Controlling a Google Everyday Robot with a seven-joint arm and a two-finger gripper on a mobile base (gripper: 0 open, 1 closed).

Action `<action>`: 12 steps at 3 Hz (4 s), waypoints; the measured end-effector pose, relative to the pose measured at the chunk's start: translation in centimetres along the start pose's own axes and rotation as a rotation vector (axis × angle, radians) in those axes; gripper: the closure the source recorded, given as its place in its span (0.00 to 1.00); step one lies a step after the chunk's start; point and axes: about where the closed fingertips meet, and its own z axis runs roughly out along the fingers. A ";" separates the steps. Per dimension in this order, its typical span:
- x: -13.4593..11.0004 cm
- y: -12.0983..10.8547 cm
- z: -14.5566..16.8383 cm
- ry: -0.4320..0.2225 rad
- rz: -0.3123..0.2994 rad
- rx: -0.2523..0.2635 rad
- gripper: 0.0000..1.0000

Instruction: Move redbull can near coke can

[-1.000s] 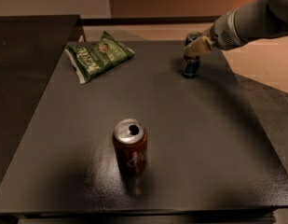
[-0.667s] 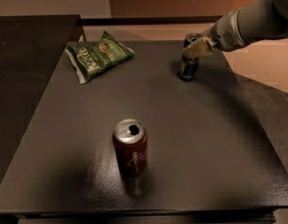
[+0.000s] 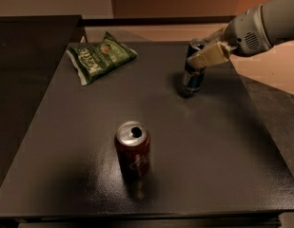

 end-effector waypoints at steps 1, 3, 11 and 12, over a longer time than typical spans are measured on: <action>0.0 4.9 -1.5 0.003 -0.045 -0.108 1.00; 0.7 12.9 -2.5 0.003 -0.160 -0.258 1.00; 3.0 20.1 0.7 0.045 -0.298 -0.388 0.00; 3.0 20.2 0.7 0.045 -0.298 -0.388 0.00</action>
Offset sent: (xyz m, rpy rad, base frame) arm -0.1468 0.0398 0.0040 0.0086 0.0731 0.3417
